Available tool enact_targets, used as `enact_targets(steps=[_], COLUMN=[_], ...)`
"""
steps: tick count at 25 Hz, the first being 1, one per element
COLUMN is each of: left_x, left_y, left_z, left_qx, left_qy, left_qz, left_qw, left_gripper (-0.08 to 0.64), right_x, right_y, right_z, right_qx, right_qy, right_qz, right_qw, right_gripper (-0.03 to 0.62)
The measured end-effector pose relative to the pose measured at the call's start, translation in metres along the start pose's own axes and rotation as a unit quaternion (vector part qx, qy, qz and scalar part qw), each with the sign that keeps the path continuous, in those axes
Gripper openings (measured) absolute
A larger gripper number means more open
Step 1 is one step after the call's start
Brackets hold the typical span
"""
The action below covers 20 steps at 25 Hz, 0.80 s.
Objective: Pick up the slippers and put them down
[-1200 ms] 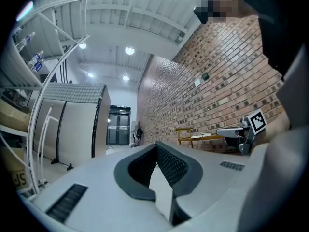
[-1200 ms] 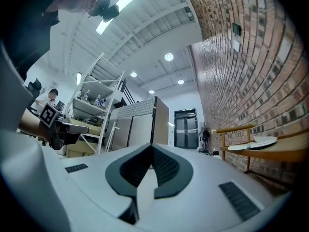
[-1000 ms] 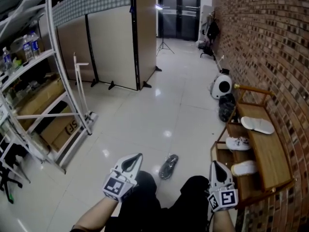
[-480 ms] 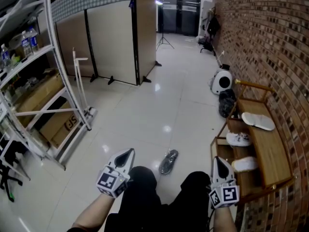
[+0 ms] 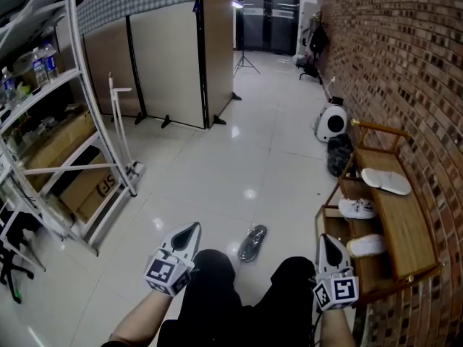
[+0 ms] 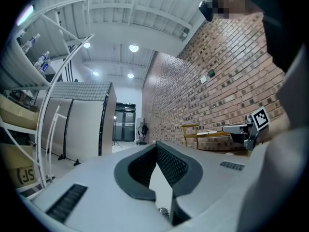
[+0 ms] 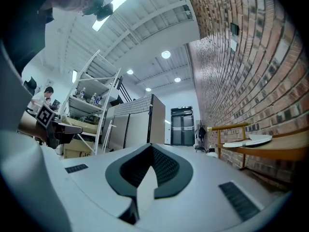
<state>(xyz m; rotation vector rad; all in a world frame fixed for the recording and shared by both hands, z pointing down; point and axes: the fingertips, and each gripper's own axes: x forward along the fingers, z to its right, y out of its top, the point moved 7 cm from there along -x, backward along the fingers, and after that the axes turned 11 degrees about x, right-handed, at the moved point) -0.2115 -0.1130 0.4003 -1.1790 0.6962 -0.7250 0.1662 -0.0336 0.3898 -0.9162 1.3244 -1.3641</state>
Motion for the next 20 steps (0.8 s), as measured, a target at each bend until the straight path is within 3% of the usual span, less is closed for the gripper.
enact_targets(steps=[20], left_x=[-0.0007], left_y=[-0.0032], left_z=[0.0009], left_qx=[-0.006], left_qy=[0.003], left_qz=[-0.007], left_qw=[1.0000], left_gripper=[0.000], right_x=[0.0005], right_y=[-0.0007], right_z=[0.0006], right_qx=[-0.003], right_qy=[-0.005], right_qz=[-0.002], right_qw=[1.000], right_gripper=[0.009])
